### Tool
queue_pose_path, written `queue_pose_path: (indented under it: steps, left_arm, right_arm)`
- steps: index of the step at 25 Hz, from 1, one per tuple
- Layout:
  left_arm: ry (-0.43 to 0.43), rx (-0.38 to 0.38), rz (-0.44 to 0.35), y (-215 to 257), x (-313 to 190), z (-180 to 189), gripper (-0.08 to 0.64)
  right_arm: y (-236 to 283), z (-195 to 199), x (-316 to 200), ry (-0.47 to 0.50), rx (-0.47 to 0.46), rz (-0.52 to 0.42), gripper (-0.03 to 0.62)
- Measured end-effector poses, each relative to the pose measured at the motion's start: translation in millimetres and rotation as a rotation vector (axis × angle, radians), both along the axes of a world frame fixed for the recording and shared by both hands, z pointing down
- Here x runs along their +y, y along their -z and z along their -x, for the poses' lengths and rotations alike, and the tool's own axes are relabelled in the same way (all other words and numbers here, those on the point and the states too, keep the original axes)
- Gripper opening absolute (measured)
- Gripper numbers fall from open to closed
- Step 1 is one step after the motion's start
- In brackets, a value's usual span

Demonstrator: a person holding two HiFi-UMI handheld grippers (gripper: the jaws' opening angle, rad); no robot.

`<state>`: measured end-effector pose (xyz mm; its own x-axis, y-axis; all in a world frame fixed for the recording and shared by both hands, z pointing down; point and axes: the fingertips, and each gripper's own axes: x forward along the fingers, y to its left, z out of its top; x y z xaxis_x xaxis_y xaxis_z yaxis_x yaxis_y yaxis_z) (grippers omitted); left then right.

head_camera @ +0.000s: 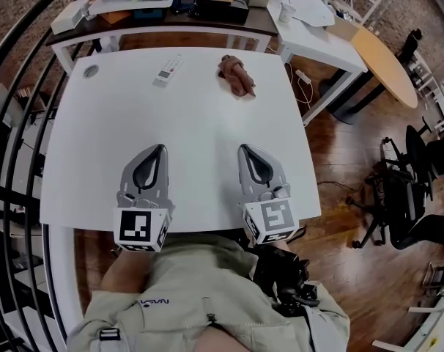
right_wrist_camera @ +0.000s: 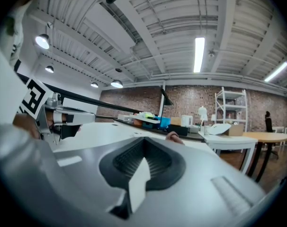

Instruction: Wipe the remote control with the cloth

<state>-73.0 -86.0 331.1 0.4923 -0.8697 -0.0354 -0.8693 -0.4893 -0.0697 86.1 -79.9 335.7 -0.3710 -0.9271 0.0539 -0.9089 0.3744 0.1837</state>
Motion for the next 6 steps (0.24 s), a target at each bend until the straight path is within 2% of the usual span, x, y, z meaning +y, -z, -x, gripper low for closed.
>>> queue_pose_path:
  steps: [6]
  left_arm:
    - [-0.002,-0.001,0.0,-1.2,1.0,-0.1,0.003]
  right_arm:
    - [-1.0,0.2,-0.2,0.005,-0.002,0.002,0.002]
